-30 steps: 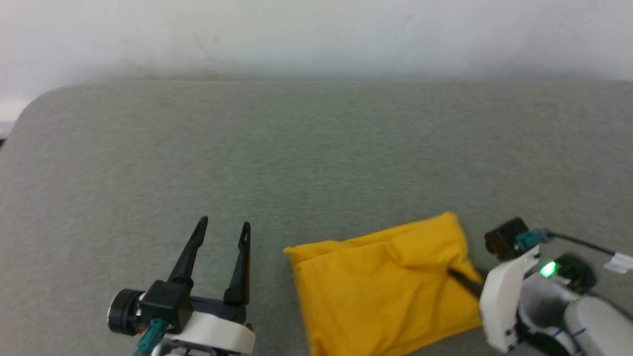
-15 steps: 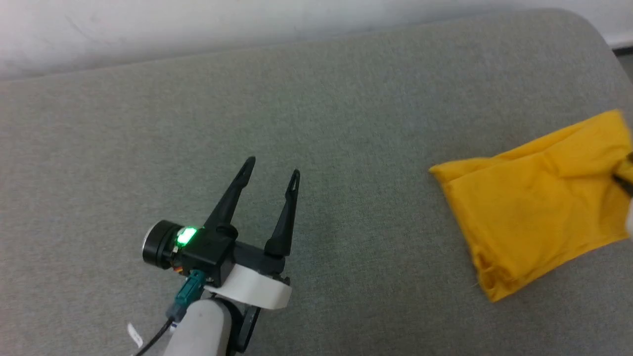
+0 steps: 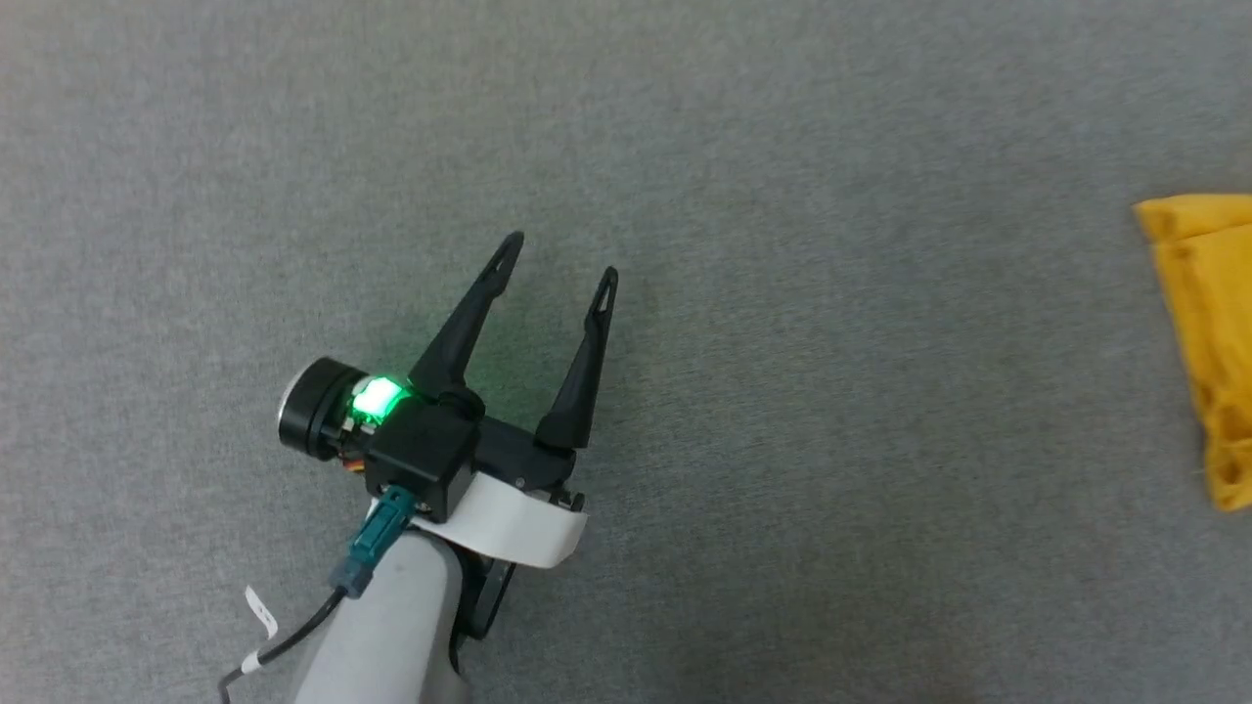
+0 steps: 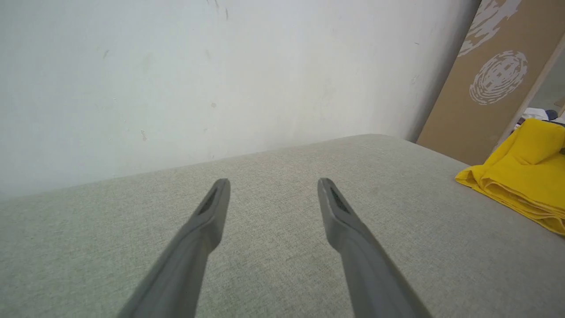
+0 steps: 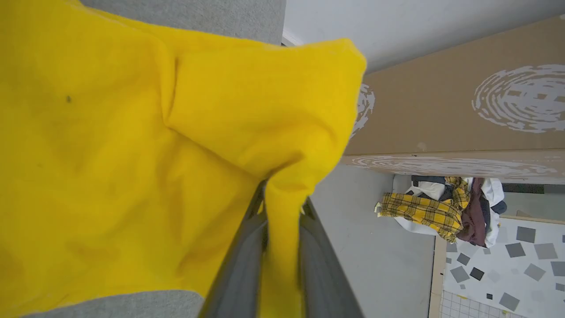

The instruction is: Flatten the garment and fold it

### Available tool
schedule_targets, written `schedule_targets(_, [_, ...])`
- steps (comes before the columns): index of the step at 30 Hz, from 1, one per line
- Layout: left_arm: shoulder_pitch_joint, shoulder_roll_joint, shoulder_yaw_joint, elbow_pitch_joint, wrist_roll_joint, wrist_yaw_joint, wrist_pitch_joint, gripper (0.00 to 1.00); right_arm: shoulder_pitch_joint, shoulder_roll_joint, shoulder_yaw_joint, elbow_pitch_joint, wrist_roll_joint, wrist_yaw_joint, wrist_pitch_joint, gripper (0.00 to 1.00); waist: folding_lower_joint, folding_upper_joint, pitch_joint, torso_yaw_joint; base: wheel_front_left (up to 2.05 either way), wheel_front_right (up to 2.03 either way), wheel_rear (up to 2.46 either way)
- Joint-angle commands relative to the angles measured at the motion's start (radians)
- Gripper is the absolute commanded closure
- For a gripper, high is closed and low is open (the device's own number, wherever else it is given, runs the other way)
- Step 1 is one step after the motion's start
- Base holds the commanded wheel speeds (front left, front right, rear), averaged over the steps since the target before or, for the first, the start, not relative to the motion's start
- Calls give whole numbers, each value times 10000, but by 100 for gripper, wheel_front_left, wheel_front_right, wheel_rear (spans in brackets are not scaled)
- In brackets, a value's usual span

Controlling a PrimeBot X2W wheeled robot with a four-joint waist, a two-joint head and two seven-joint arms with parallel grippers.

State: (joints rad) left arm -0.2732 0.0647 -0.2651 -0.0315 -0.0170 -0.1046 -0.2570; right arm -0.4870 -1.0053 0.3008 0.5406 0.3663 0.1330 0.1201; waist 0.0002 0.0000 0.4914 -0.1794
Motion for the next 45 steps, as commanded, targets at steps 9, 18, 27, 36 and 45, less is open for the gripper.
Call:
schedule_targets(9, [-386, 103, -20, -199, 81, 36, -47, 0, -381, 759, -766, 1819, -357, -23, -639, 100, -2, 0, 954, 581, 0, 0, 0])
schedule_targets(18, [-80, 78, 76, -2, -93, 150, -47, 0, -929, 798, -630, 2238, -908, -23, -642, 0, -2, 0, -38, 505, 0, 0, 0])
schedule_targets(27, [972, 26, 717, 352, -532, 385, -47, 0, -1190, 873, -685, 677, -656, -23, -466, 0, -2, 0, -2019, 446, 0, 0, 0])
schedule_targets(36, [2055, -29, 1749, 276, -846, 934, -47, 0, -148, 2822, -1999, -2215, -341, -23, -1606, 0, -2, 0, -3556, 759, 0, 0, 0])
schedule_targets(45, [2791, -68, 2347, 313, -1001, 1280, -47, 0, 2245, 5779, -3142, -5085, -1350, -23, -2134, 0, -2, 0, -4343, 1230, 0, 0, 0])
